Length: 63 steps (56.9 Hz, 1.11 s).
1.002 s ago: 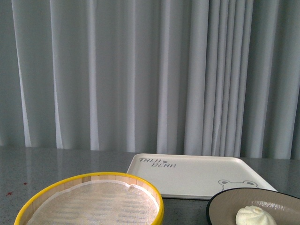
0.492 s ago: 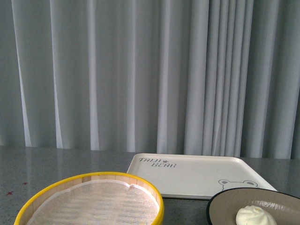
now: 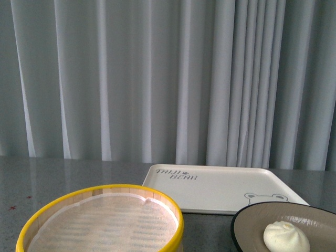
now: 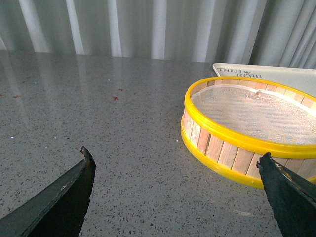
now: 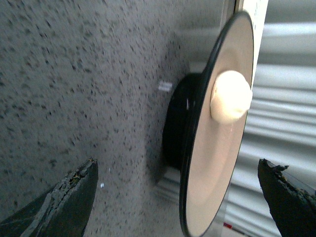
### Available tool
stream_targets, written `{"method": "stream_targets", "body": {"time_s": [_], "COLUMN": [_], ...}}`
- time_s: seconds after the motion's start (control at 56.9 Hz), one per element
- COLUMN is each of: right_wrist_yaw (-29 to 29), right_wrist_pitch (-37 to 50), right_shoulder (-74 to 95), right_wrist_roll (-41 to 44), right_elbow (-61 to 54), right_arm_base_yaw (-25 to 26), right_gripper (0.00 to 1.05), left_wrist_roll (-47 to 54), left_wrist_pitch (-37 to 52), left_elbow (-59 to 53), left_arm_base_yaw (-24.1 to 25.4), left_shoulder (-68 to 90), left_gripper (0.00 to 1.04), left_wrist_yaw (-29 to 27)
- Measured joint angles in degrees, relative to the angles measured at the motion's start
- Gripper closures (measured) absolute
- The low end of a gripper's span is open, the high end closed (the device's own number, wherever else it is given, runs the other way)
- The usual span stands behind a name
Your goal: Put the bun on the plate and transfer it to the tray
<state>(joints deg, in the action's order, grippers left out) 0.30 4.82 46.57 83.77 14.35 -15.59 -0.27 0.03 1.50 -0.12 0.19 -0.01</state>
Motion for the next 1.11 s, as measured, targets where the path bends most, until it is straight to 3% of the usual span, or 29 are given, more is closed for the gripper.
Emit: {"method": "stream_targets", "body": {"time_s": [0.264, 0.457, 0.914, 1.108], "right_wrist_yaw": [-3.56, -4.7, -5.14, -4.94], "right_wrist_pitch": [10.97, 13.22, 26.27, 26.91], "right_shoulder": [7.54, 10.86, 21.31, 22.69], "right_wrist_roll": [6.4, 9.31, 7.67, 5.81], "right_elbow": [-0.22, 0.17, 3.43, 3.58], "right_arm_base_yaw": [1.79, 1.36, 4.79, 4.81], "right_gripper": [0.09, 0.09, 0.09, 0.09], "left_wrist_roll": [0.0, 0.0, 0.0, 0.0], "left_wrist_pitch": [0.0, 0.0, 0.0, 0.0], "left_elbow": [0.0, 0.0, 0.0, 0.0], "left_arm_base_yaw": [0.0, 0.0, 0.0, 0.0], "left_shoulder": [0.0, 0.0, 0.0, 0.0], "left_gripper": [0.07, 0.07, 0.07, 0.07], "left_wrist_yaw": [0.0, 0.0, 0.0, 0.0]}}
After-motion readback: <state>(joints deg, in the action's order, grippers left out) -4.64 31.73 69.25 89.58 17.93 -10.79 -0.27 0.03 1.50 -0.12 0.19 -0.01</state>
